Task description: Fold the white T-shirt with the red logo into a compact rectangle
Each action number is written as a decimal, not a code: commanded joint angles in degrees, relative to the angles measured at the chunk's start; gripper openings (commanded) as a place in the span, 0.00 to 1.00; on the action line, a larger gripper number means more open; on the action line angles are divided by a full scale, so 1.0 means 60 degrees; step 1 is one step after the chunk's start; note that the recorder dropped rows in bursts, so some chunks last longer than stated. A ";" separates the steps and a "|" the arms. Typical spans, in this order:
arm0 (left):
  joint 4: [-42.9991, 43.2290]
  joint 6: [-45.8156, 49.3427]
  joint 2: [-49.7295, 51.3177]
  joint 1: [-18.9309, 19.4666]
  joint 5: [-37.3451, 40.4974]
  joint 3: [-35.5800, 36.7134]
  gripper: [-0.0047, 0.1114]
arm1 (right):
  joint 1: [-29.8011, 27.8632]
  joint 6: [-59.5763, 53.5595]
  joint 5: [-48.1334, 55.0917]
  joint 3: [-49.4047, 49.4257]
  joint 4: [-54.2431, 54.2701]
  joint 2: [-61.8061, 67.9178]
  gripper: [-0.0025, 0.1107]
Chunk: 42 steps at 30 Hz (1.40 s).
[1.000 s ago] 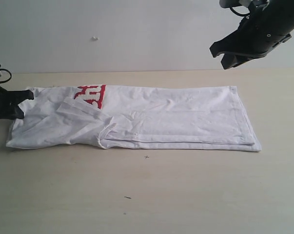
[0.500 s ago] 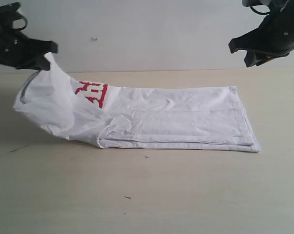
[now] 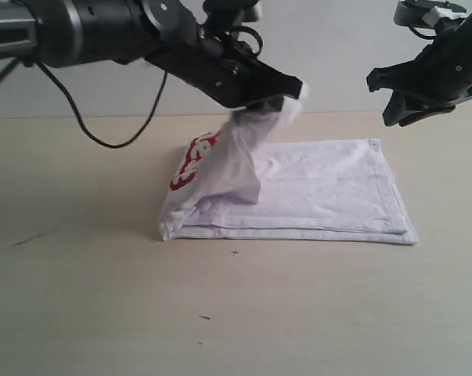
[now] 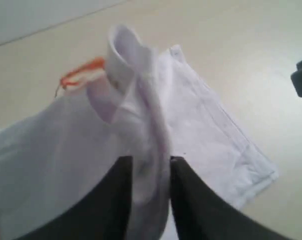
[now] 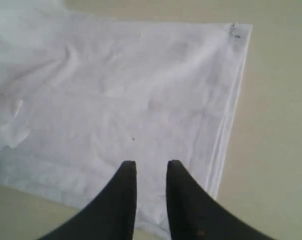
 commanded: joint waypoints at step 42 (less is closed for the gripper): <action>0.3042 -0.2159 -0.0597 0.1963 0.1747 -0.0453 0.45 | 0.0526 -0.3121 -0.1297 0.0043 0.3695 0.3364 0.55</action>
